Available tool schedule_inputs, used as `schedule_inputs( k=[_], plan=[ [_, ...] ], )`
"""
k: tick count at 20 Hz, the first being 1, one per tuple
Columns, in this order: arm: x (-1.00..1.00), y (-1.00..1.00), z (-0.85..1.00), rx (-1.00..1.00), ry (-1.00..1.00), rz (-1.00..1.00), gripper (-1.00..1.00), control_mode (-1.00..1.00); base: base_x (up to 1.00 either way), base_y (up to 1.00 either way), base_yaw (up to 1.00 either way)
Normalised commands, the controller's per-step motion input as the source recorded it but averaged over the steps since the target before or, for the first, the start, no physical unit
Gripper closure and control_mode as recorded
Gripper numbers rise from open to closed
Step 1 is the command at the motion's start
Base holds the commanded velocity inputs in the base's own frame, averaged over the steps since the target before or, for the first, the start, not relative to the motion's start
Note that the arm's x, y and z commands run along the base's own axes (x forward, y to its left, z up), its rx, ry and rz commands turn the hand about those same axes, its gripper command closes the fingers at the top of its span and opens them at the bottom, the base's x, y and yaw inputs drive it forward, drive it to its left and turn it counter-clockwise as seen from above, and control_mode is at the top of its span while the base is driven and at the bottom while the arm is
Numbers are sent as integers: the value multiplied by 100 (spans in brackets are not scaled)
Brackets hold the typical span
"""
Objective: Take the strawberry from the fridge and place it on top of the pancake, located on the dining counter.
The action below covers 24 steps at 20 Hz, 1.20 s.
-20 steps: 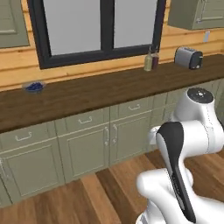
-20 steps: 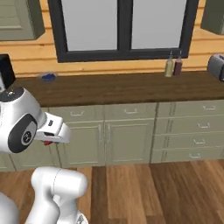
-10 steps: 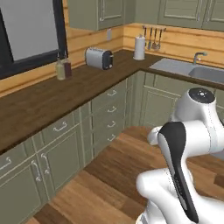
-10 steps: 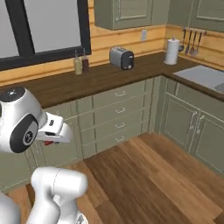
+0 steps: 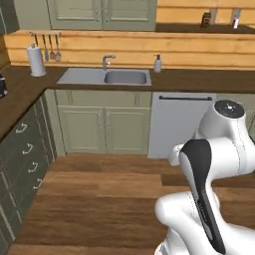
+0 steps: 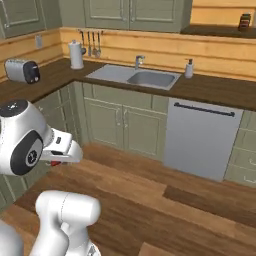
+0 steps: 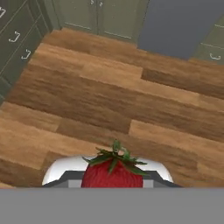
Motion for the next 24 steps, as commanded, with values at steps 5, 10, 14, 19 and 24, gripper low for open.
schedule_inputs(
  k=[5, 10, 14, 19, 24],
  plan=[
    [0, 0, 0, 0, 0, 0, 100, 100, 0, -51, -86],
    [0, 0, 0, 0, 0, 0, 100, 100, 0, -81, -74],
    [0, 0, 0, 0, 0, 0, 100, 100, 0, -100, -64],
    [0, 0, 0, 0, 0, 0, 100, 100, 0, -94, -60],
    [0, 0, 0, 0, 0, 0, 100, 100, -13, -96, -61]
  ],
)
